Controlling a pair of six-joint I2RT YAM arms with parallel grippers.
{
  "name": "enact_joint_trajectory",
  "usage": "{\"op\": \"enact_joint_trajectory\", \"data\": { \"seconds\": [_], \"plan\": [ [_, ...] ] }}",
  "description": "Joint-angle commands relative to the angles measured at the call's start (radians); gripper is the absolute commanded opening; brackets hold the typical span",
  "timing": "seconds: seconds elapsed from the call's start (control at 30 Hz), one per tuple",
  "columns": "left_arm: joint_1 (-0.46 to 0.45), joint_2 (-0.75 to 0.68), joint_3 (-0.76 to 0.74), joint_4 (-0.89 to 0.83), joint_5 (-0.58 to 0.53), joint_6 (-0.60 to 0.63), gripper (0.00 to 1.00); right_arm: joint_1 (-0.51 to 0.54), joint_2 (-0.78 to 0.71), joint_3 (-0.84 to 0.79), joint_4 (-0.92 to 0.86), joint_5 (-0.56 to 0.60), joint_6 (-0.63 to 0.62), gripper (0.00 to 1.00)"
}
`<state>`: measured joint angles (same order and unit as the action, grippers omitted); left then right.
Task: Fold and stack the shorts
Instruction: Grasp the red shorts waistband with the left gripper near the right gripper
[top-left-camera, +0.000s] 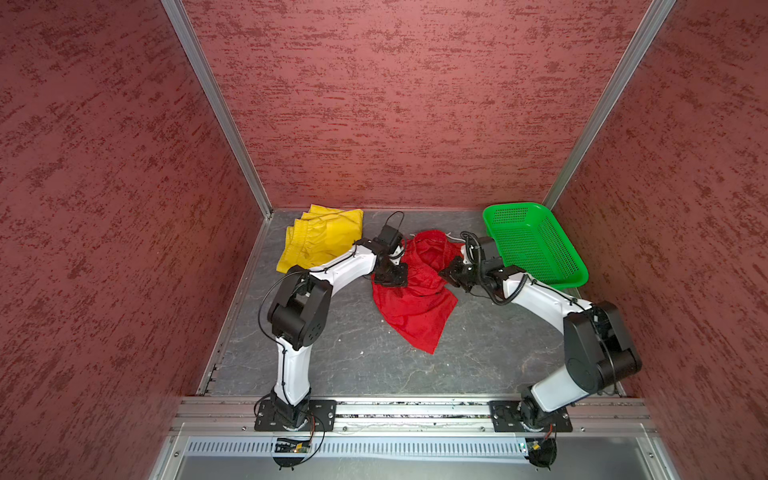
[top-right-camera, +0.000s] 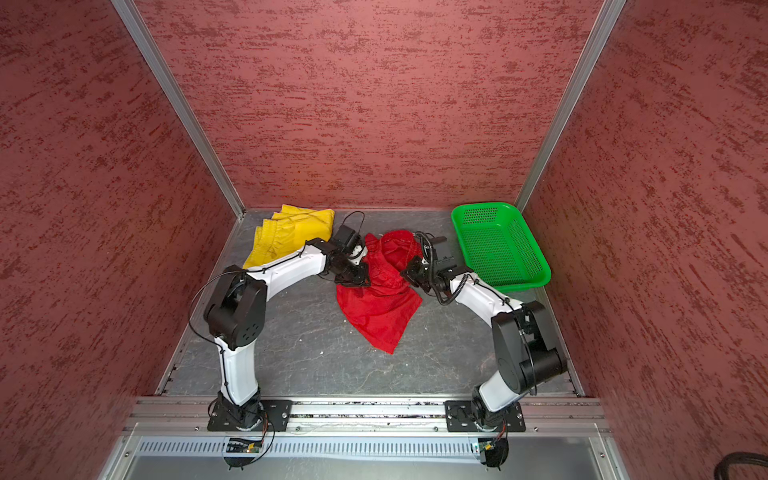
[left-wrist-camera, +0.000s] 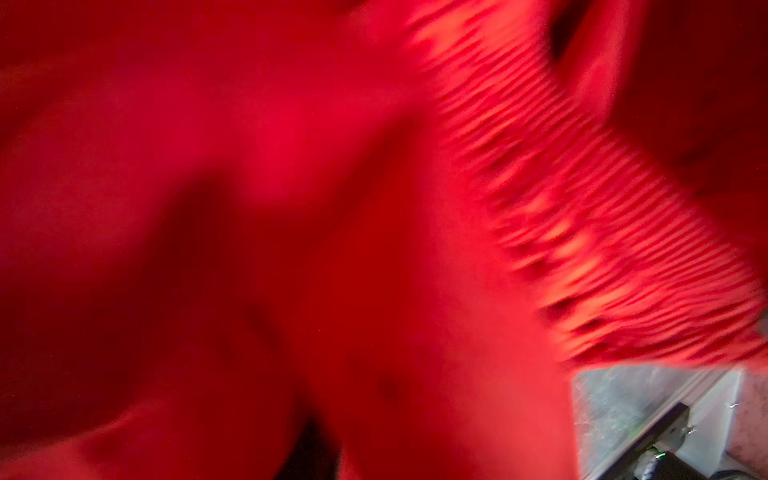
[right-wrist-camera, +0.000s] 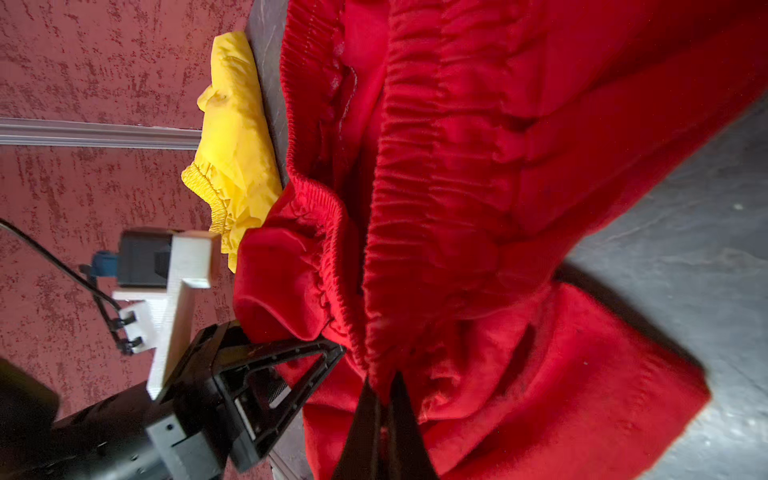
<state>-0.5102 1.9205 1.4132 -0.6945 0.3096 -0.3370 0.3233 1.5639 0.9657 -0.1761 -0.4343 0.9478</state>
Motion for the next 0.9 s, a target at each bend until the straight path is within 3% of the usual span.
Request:
{"op": "enact_joint_trajectory", "data": {
  "seconds": [0.0,0.1,0.2,0.27,0.4,0.5,0.63,0.87],
  "plan": [
    [0.077,-0.129,-0.126,0.081,0.057,0.047,0.19,-0.028,-0.024,-0.028,-0.029,0.009,0.016,0.00],
    [0.127,-0.206,-0.231,0.096,0.061,0.105,0.13,-0.029,-0.024,-0.032,-0.079,0.009,-0.022,0.00],
    [0.144,-0.230,-0.259,0.067,0.037,0.156,0.14,-0.025,-0.028,-0.037,-0.086,-0.024,-0.057,0.00],
    [0.137,-0.238,-0.239,0.050,0.047,0.177,0.23,-0.020,-0.049,-0.053,-0.039,-0.068,-0.069,0.00],
    [0.084,-0.296,-0.210,0.103,0.073,0.241,0.55,-0.018,-0.127,-0.052,0.050,-0.130,-0.085,0.00],
    [0.041,-0.329,-0.176,0.151,0.101,0.309,0.68,-0.018,-0.180,-0.012,0.098,-0.165,-0.106,0.00],
    [0.003,-0.357,-0.138,0.236,0.157,0.381,0.79,-0.019,-0.205,0.058,0.154,-0.214,-0.131,0.00],
    [-0.028,-0.337,-0.108,0.383,0.229,0.461,0.84,-0.013,-0.178,0.182,0.105,-0.270,-0.149,0.00]
  ]
}}
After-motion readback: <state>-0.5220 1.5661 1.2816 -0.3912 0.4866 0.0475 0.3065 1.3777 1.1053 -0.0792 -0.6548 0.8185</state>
